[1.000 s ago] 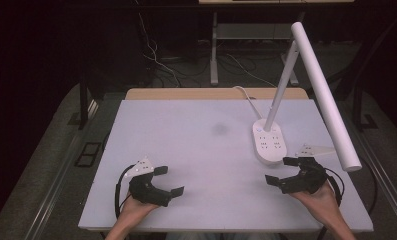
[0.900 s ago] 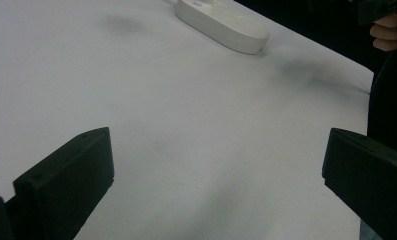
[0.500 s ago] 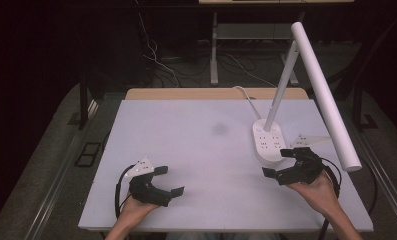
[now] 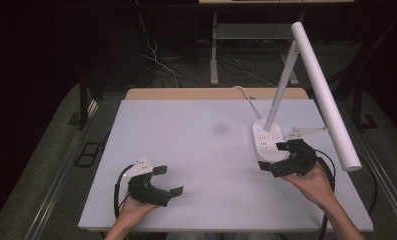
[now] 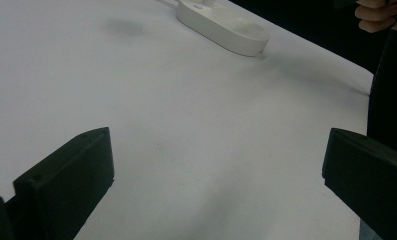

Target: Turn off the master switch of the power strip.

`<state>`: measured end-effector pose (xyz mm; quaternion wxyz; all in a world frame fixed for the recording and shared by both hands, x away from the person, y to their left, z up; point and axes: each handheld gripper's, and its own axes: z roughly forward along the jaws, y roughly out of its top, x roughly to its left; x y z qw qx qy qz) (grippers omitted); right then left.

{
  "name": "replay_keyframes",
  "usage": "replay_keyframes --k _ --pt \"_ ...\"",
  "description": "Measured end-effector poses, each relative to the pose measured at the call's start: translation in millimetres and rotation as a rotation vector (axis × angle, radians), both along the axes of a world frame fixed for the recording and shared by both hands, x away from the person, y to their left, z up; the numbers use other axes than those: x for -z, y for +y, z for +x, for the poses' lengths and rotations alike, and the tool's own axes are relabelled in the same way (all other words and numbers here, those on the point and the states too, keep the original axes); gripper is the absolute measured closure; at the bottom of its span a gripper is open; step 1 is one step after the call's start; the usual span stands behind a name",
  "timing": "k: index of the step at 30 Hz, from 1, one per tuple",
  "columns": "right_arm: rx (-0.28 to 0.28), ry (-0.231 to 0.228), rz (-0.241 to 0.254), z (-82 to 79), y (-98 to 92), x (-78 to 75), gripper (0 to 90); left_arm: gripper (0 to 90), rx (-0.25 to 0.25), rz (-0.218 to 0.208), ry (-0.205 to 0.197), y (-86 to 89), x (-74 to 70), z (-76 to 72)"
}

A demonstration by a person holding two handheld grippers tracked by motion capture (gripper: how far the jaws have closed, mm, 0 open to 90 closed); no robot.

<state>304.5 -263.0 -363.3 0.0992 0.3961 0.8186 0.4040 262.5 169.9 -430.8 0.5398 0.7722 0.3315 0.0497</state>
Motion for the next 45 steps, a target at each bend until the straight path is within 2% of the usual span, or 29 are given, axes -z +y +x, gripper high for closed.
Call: replay_keyframes --k 6,13,31,34,37,39,45 --pt "-0.007 -0.003 -0.010 8.6 4.4 -3.3 0.0 0.0 -0.001 -0.001 -0.006 2.4 -0.6 0.4" --pt "-0.011 -0.003 -0.045 22.1 8.4 -6.6 0.0 0.0 -0.005 -0.002 -0.008 3.5 -1.0 0.3" --pt "0.019 -0.013 -0.103 50.0 11.4 -9.1 0.0 0.0 -0.003 -0.006 0.002 4.1 -0.4 1.4" --pt "0.018 -0.015 -0.106 55.3 9.3 -9.0 4.4 0.0 -0.002 -0.006 0.002 4.0 -0.3 1.5" --pt "0.017 -0.027 -0.129 61.2 9.3 -11.2 14.2 0.0 0.002 -0.003 0.003 4.1 -0.1 1.8" --pt "0.020 -0.040 -0.142 64.3 10.4 -12.4 16.5 0.0 0.001 -0.003 0.002 4.2 -0.1 2.1" --pt "0.004 -0.037 -0.175 72.4 16.1 -14.0 32.3 0.0 0.001 -0.003 0.002 5.2 -0.3 2.2"
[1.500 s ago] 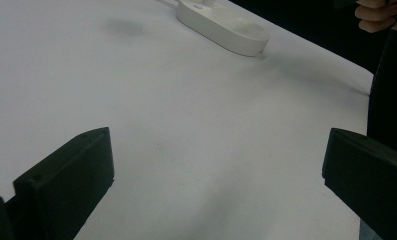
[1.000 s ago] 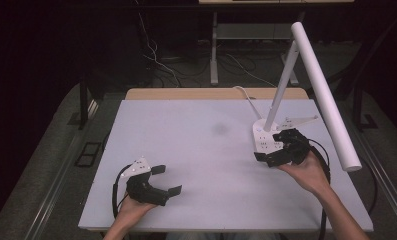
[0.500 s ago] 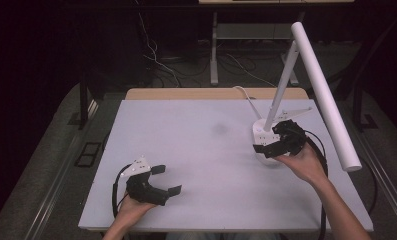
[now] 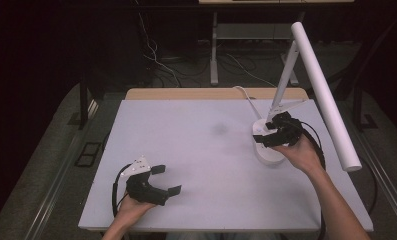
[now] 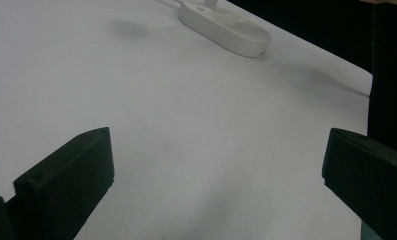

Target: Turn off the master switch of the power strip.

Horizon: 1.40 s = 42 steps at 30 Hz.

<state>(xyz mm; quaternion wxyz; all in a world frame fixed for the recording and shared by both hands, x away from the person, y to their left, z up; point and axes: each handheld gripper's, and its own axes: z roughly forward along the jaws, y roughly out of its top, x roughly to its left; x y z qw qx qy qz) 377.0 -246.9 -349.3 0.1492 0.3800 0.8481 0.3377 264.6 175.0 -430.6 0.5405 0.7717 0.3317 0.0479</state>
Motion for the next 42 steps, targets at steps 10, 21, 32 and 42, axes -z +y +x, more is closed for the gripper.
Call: replay_keyframes --k 10,21,32,42 --pt "0.002 -0.032 -0.086 11.2 6.2 -0.2 62.3 0.0 0.000 0.002 -0.002 0.4 -0.3 0.2" --pt "0.004 -0.024 -0.126 23.5 9.9 6.7 85.8 0.0 0.002 0.003 0.001 0.0 -0.1 0.6" --pt "0.033 -0.030 -0.202 37.3 17.2 17.8 89.0 0.0 0.002 0.003 -0.002 -0.2 -0.4 1.0" --pt "0.058 -0.011 -0.235 51.5 22.0 29.6 89.1 0.0 0.009 0.009 -0.005 -0.3 -0.1 1.2"
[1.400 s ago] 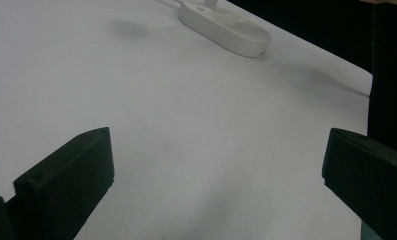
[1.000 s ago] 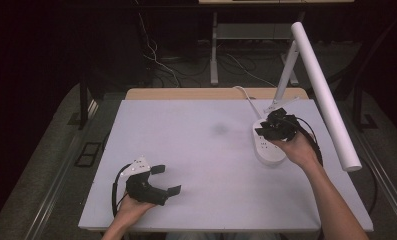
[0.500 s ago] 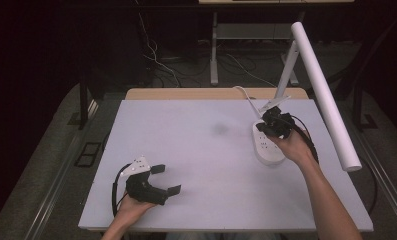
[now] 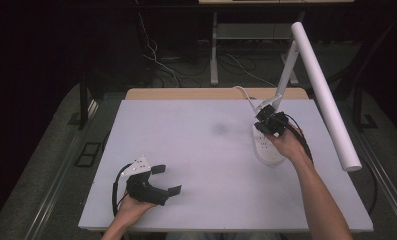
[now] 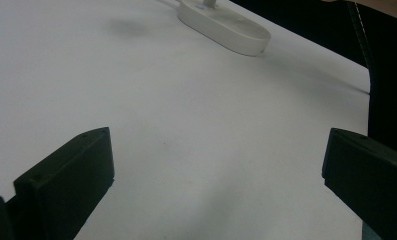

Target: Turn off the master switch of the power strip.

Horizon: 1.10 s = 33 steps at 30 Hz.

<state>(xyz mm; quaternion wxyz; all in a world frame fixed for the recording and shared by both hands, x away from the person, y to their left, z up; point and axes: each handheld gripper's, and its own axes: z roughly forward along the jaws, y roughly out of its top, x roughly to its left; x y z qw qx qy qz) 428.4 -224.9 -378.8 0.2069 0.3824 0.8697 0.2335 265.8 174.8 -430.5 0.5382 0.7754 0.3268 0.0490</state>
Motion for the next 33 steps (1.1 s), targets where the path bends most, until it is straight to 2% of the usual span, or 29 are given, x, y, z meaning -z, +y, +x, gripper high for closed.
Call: replay_keyframes --k 7,18,27,33 --pt "0.023 0.036 -0.054 9.3 4.9 7.3 89.0 0.0 0.001 0.007 -0.001 -0.5 0.3 -0.2" --pt "0.061 0.049 -0.103 19.4 4.4 17.1 89.0 0.0 0.007 0.010 -0.002 -0.4 0.3 -0.1" --pt "0.055 0.055 -0.126 26.5 12.9 20.7 89.0 0.0 0.008 0.008 -0.003 -0.2 -0.3 -0.8" --pt "0.078 0.057 -0.137 27.7 11.4 22.0 89.0 0.0 0.008 0.007 -0.004 0.5 -0.1 -0.5"
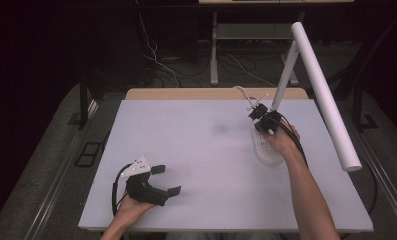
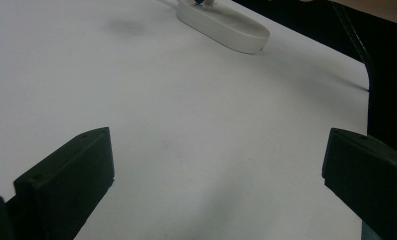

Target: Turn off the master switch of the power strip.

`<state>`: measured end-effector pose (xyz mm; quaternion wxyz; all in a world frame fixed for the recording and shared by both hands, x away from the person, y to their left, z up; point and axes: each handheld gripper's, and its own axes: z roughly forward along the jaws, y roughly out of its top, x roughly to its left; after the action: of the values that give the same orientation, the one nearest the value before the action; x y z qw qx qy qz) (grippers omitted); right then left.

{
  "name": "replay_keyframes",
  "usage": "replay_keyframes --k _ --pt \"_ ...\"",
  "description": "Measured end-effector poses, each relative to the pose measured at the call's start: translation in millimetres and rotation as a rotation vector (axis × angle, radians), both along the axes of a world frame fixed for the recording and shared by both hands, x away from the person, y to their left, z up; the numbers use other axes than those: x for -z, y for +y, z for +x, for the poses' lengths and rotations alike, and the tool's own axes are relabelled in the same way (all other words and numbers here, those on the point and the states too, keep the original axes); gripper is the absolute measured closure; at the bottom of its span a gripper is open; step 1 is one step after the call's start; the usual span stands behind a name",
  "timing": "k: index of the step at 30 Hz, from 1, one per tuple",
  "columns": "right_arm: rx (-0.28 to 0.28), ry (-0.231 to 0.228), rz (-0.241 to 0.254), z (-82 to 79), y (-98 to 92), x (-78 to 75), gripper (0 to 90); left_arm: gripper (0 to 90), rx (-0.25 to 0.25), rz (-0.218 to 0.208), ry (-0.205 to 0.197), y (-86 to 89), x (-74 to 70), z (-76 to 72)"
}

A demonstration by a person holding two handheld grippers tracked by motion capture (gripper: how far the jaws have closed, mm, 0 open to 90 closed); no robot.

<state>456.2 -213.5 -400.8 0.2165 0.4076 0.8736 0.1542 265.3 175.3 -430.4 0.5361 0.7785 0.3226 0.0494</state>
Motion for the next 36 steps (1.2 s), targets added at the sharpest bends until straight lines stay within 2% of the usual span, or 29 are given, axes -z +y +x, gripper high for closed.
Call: replay_keyframes --k 4,9,17,19,27,36 --pt "-0.004 0.005 0.000 0.1 -0.7 0.6 89.1 0.0 0.001 0.001 0.000 -1.0 -0.1 -0.4" --pt "-0.013 0.033 0.034 2.4 -3.6 1.8 89.4 0.0 0.004 0.002 -0.001 -1.5 -0.1 -0.3" --pt "-0.009 0.034 0.017 1.6 -2.2 1.7 89.5 0.0 0.007 0.000 -0.010 -1.7 -0.6 -0.9" --pt "-0.016 0.029 -0.001 0.0 -0.5 2.0 89.5 0.0 0.008 -0.001 -0.011 -1.7 -0.7 -0.9" --pt "0.000 0.033 0.014 1.0 -1.0 2.2 89.7 0.0 0.010 -0.001 -0.015 -1.9 -1.0 -1.5" --pt "-0.002 0.041 -0.001 2.1 0.9 2.9 89.8 0.0 0.012 0.000 -0.016 -1.4 -1.3 -2.1"
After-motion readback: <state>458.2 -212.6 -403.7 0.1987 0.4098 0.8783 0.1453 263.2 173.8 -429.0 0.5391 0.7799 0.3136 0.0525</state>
